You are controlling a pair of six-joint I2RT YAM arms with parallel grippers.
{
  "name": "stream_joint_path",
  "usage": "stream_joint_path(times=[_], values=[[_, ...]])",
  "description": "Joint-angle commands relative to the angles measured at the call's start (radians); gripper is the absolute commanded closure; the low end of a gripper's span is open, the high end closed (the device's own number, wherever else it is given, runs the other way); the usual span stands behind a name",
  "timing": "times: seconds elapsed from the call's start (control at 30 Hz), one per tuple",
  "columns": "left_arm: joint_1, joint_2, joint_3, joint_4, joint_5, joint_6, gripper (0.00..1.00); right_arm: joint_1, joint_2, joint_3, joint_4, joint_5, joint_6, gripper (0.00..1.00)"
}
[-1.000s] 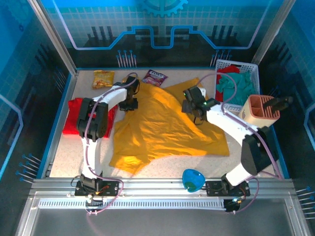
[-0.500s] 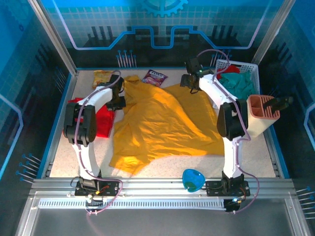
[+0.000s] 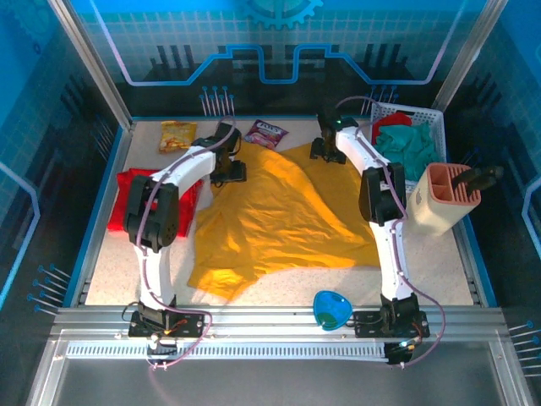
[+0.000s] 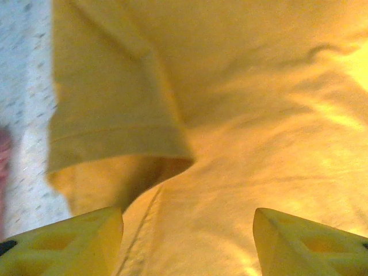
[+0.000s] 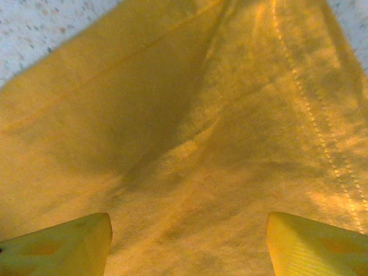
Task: Fold and stack the t-shirts
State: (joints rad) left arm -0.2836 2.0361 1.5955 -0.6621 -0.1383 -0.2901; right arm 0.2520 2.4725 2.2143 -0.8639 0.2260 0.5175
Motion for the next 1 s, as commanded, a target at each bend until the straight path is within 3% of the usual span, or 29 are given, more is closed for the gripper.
stream_joint_path(times=[0.0,0.2,0.37,0.7,0.97], values=[[-0.012,0.063,0.034,0.008,-0.048,-0.014,0.41,-0.009,0.026,0.033,-0.036,-0.019,-0.017,0.29],[-0.010,0.157,0.132,-0.075,-0.125,-0.004,0.63,-0.031,0.093,0.112,-0.096,-0.036,-0.007,0.30],[0.016,0.145,0.113,-0.095,-0.156,0.003,0.82,-0.050,0.131,0.167,-0.160,0.034,0.024,0.31],[0.130,-0.034,-0.049,-0.052,-0.124,0.014,0.89,-0.114,0.107,0.127,-0.152,0.121,0.106,0.34],[0.229,-0.060,-0.059,-0.056,-0.093,-0.011,0.90,-0.141,0.088,0.094,-0.130,0.135,0.140,0.35]])
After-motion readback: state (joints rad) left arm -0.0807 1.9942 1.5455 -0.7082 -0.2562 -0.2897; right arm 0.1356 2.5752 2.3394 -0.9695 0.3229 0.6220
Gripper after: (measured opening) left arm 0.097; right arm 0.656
